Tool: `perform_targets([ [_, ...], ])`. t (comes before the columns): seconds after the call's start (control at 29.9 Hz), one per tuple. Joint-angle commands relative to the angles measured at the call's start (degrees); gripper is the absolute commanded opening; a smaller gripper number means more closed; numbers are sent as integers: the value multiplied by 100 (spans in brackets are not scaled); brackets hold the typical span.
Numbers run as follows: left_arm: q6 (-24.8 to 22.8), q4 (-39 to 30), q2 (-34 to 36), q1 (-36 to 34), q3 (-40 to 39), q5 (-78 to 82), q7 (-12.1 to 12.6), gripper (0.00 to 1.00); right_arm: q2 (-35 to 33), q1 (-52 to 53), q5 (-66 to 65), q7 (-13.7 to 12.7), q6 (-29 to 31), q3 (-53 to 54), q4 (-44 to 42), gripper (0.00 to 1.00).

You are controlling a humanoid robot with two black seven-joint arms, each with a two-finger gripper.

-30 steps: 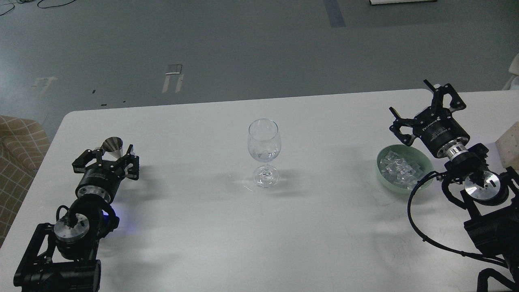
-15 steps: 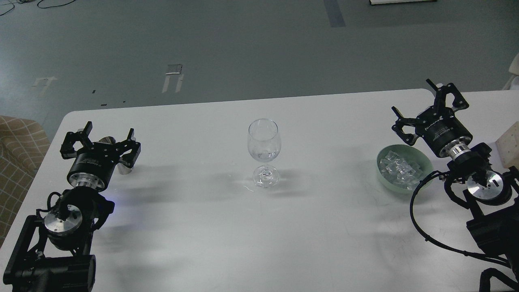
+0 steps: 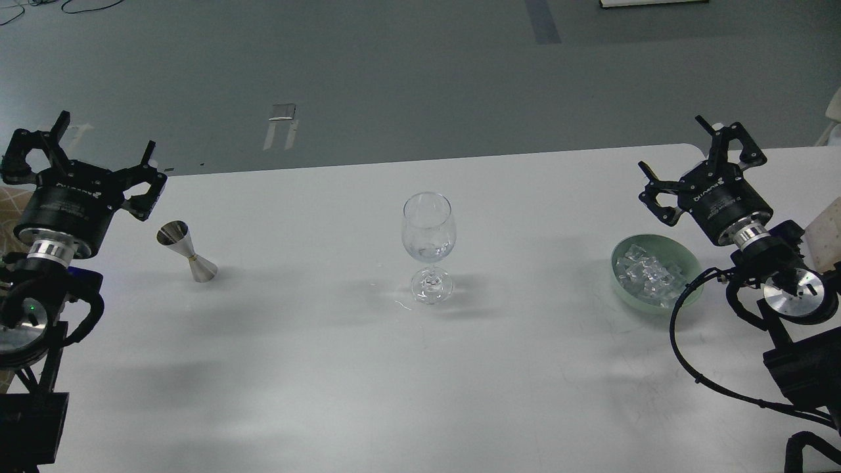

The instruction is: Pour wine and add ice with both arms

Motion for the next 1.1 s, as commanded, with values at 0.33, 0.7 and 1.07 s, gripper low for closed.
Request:
perform_targets([
  [0.33, 1064, 90, 811, -1841, 1221, 1250, 421, 85, -1012, 207, -286, -57, 0, -373, 709, 100],
  [0.7, 1065, 213, 257, -2106, 1247, 1329, 343, 87, -1821, 760, -1156, -66, 0, -917, 648, 100],
  [1.07, 907, 301, 292, -2246, 1256, 1259, 421, 98, -2058, 1235, -3537, -66, 0, -1735, 1131, 99],
])
